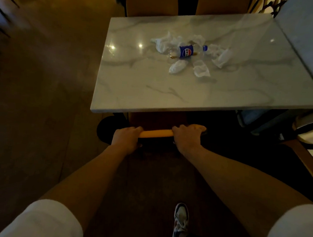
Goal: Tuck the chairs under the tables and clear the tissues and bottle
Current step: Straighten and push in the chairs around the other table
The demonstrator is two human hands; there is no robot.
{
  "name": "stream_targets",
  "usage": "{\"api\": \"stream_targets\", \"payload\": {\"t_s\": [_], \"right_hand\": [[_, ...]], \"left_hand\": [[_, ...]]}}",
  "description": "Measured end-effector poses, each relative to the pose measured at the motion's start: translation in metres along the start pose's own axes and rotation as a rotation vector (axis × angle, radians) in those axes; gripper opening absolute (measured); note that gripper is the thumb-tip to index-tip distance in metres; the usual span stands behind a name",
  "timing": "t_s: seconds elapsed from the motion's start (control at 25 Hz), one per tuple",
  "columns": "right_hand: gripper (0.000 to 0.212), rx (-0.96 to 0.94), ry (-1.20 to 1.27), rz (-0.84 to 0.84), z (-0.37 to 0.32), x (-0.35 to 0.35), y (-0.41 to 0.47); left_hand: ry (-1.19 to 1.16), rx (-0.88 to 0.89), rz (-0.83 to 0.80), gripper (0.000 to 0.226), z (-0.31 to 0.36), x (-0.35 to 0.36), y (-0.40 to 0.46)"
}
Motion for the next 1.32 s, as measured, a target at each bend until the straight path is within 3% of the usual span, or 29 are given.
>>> {"api": "stream_targets", "payload": {"t_s": [0.2, 0.44, 0.84, 1.32], "right_hand": [[0.032, -0.007, 0.016, 0.062, -0.001, -0.002, 0.022], [0.065, -0.028, 0.028, 0.172, -0.001, -0.006, 0.050], [0.037, -0.081, 0.063, 0.137, -0.006, -0.015, 0.058], [0.035, -0.118, 0.073, 0.140, -0.009, -0.019, 0.071]], "left_hand": [[0.035, -0.004, 0.003, 0.060, -0.010, -0.003, 0.019], [0.023, -0.043, 0.014, 0.077, -0.023, -0.010, 0.045], [0.041, 0.007, -0.033, 0.061, -0.033, -0.010, 0.057], [0.033, -0.030, -0.047, 0.057, -0.034, -0.023, 0.066]]}}
Point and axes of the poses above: each hand's wrist, its own y-axis towards the middle knuckle, its own x-axis out of the palm, z = x × y, the point moved 2 cm from there along y, towards the middle knuckle, and after that the axes turned 9 degrees about z, right-handed, at the moved point
